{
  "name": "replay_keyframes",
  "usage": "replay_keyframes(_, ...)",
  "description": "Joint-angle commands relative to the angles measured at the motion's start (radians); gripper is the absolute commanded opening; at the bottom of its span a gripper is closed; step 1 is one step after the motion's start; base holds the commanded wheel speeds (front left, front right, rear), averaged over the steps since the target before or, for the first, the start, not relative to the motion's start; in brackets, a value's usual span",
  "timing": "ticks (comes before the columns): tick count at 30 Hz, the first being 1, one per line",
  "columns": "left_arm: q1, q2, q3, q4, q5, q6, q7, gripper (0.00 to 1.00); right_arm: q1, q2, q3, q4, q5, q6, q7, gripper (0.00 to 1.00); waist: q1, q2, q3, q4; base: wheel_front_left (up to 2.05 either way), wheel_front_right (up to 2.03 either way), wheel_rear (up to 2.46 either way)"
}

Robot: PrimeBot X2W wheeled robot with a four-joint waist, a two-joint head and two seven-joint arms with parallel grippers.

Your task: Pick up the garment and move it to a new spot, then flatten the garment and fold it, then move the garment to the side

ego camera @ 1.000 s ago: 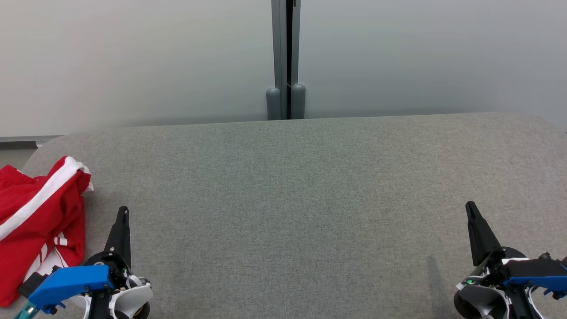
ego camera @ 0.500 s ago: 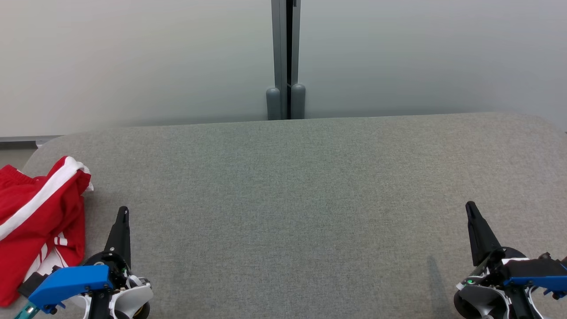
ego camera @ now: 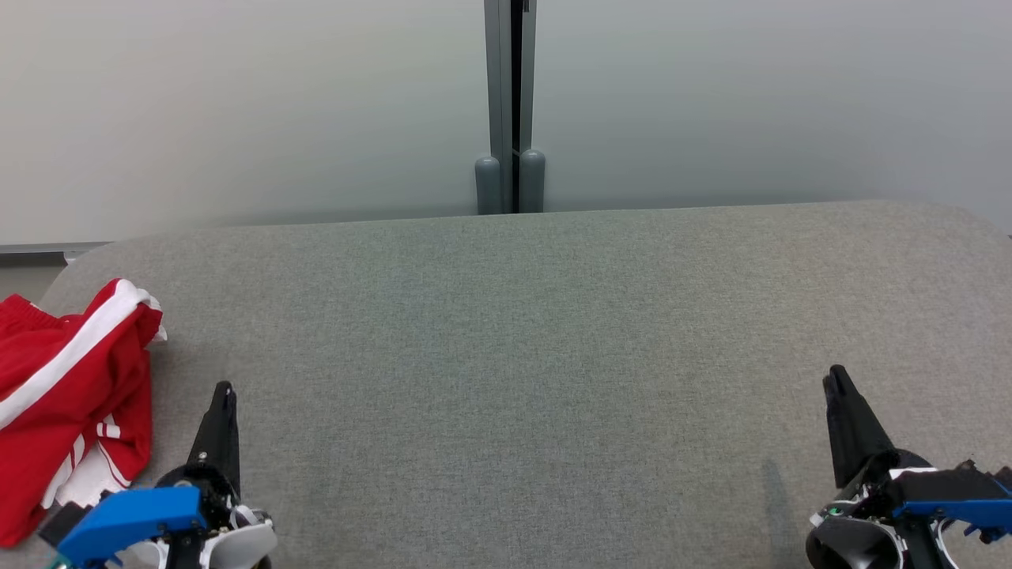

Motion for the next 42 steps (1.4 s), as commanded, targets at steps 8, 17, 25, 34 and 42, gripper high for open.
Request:
replay_keyframes(8, 0.016, 0.004, -0.003, 0.022, 0.018, 0.000, -0.023, 1.00, 0.006, 0.004, 0.020, 0.010, -0.022, -0.001, -0.026, 1.00, 0.0000, 0.0000, 0.001, 0.000, 0.00, 0.00, 0.00)
replay_keyframes(17, 0.001, 0.031, -0.031, 0.034, 0.120, 0.000, -0.070, 1.00, -0.007, -0.002, 0.039, 0.008, -0.139, -0.001, -0.070, 1.00, 0.0000, 0.0000, 0.002, 0.001, 0.00, 0.00, 0.00)
replay_keyframes(25, -0.010, 0.043, -0.038, 0.049, 0.280, 0.000, -0.105, 1.00, -0.016, 0.001, 0.025, 0.008, -0.297, -0.001, -0.105, 1.00, 0.0000, 0.0000, 0.004, 0.001, 0.00, 0.00, 0.00)
replay_keyframes(34, -0.034, 0.064, -0.052, 0.075, 0.436, -0.001, -0.141, 1.00, -0.038, 0.000, 0.031, 0.020, -0.469, 0.000, -0.142, 1.00, 0.0000, 0.0000, 0.007, 0.000, 0.00, 0.00, 0.00)
replay_keyframes(42, -0.048, 0.076, -0.067, 0.099, 0.572, -0.001, -0.170, 1.00, -0.056, -0.002, 0.037, 0.052, -0.613, 0.000, -0.171, 1.00, 0.0000, 0.0000, 0.007, 0.001, 0.00, 0.00, 0.00)
